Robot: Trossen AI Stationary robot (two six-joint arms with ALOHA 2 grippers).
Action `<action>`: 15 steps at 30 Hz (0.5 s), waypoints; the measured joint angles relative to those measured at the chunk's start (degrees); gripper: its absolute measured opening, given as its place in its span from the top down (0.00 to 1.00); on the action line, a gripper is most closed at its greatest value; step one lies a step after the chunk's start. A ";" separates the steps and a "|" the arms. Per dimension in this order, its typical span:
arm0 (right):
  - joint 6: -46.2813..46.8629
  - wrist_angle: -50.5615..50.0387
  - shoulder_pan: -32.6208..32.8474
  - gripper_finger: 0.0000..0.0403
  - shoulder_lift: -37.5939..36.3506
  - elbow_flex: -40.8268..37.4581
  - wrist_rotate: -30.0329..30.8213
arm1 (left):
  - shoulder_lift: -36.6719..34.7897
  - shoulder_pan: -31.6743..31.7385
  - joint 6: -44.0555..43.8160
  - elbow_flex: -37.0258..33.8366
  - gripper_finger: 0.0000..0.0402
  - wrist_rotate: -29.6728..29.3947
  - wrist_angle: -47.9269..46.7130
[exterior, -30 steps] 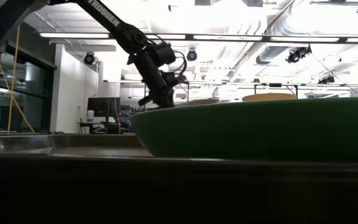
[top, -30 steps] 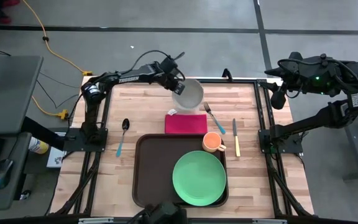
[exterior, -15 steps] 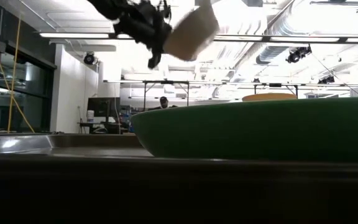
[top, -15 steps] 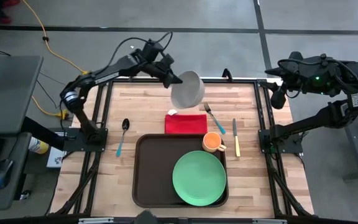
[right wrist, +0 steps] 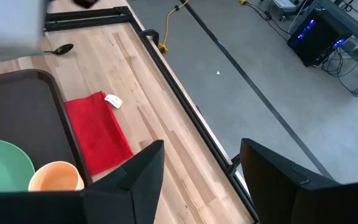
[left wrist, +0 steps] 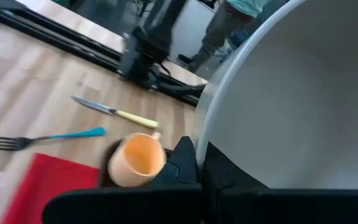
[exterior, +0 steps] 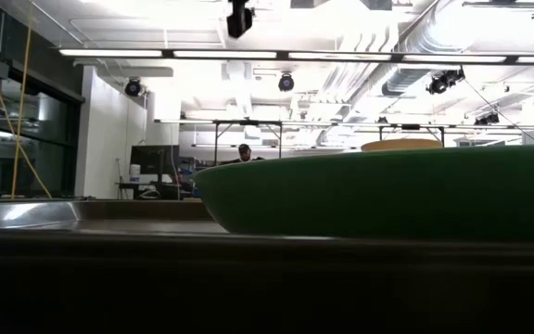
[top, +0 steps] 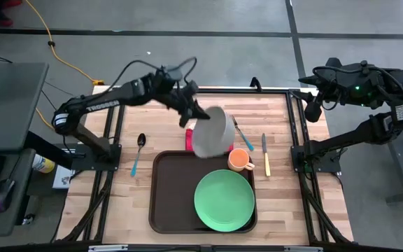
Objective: Set up tray
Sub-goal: Put the gray bowl on the green plate to the bottom of the orange mug
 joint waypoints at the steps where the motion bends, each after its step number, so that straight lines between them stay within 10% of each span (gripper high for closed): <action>1: 0.20 0.00 0.00 0.53 0.00 0.00 0.00 | -0.01 -2.08 -0.69 0.00 0.96 -1.47 0.29; 15: 0.39 0.00 0.00 0.53 0.07 0.00 1.29 | 7.43 -21.92 -8.80 0.05 0.96 -25.35 -1.01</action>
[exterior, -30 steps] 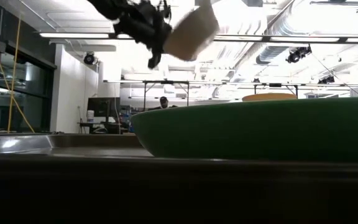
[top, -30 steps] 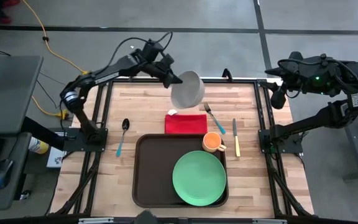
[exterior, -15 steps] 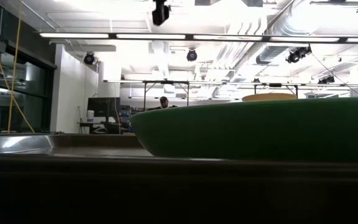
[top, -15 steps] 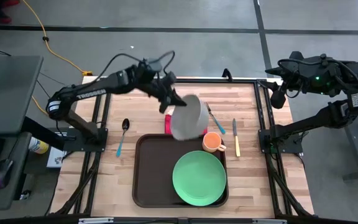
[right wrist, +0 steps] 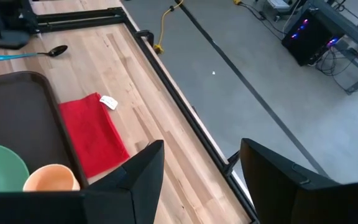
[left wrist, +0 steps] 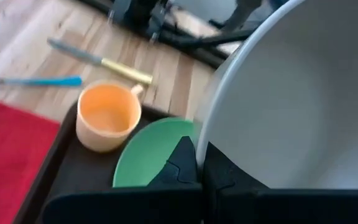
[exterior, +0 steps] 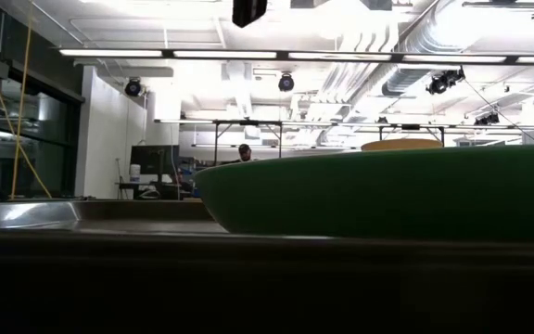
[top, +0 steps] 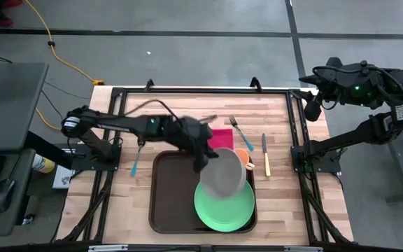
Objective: Set up tray
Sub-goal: Put the gray bowl on the green plate to the bottom of the orange mug
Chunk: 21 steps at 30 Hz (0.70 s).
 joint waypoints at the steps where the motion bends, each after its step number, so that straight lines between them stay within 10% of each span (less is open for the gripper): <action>1: 0.00 0.00 0.00 0.53 0.00 0.00 0.00 | 0.89 -0.55 -0.50 0.04 0.96 -1.11 -1.14; 12: 0.02 0.00 0.00 0.53 0.00 0.00 1.46 | 12.02 -1.80 -6.21 1.50 0.96 -3.55 -8.34; 21: -0.01 0.01 0.00 0.53 0.22 -0.02 1.73 | 27.35 -1.91 2.98 24.86 0.96 1.34 -27.17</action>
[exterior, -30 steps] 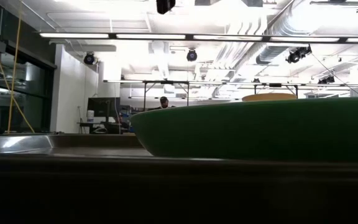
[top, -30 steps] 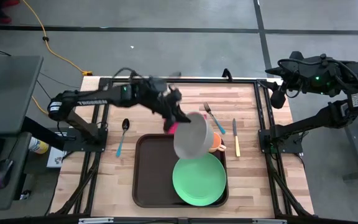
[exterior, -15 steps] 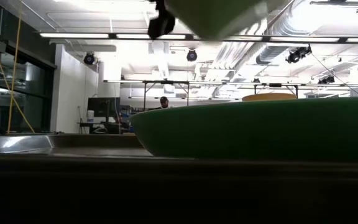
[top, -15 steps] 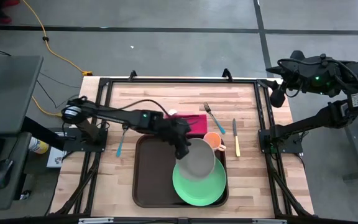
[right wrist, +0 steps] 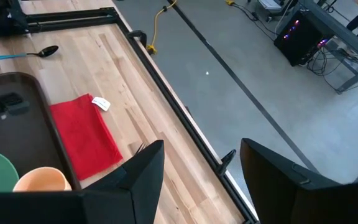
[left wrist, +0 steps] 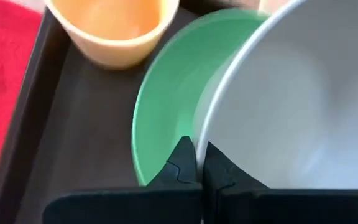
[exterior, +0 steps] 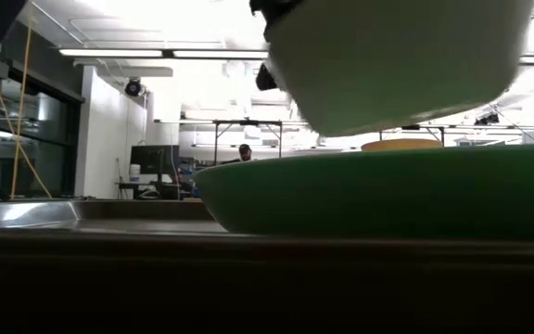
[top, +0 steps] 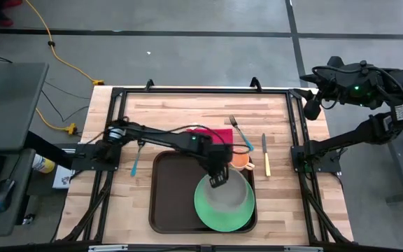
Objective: Set up tray
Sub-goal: Put the gray bowl on the green plate to the bottom of the orange mug
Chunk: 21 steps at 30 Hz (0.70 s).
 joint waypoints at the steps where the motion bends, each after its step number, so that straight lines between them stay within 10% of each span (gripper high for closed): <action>1: 0.01 0.00 0.00 0.53 -0.01 0.00 0.00 | 2.03 0.00 1.08 3.81 0.96 0.17 -2.22; 8: -0.47 -0.01 0.00 0.53 0.22 0.00 0.00 | 11.37 -0.33 9.10 21.53 0.96 -0.56 -21.47; 21: -0.43 -0.01 0.00 0.53 0.20 0.00 -0.02 | 13.70 -0.22 12.86 22.96 0.96 4.33 -18.81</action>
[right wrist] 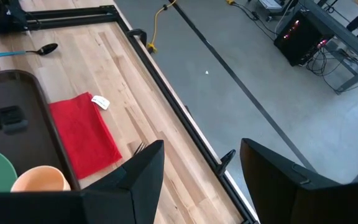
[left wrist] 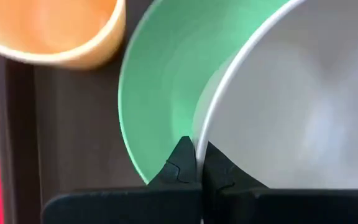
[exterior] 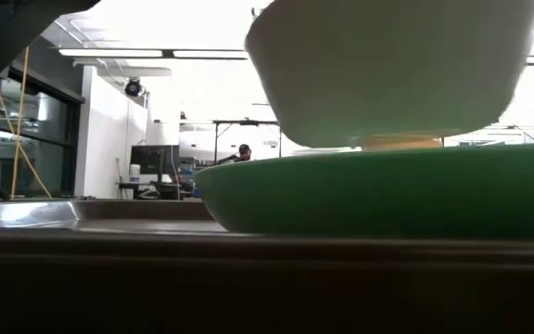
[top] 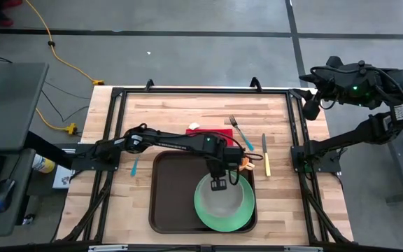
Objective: Set up tray
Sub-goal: Put the gray bowl on the green plate to the bottom of the orange mug
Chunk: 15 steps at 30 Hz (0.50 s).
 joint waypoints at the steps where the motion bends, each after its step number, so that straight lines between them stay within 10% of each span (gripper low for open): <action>1: 0.00 0.00 0.00 0.53 0.00 0.00 0.00 | 0.10 -0.02 -0.04 0.00 0.96 0.04 0.42; 15: 0.04 0.00 0.00 0.53 0.00 0.00 0.00 | 3.47 -0.03 -1.14 -0.14 0.96 4.04 7.82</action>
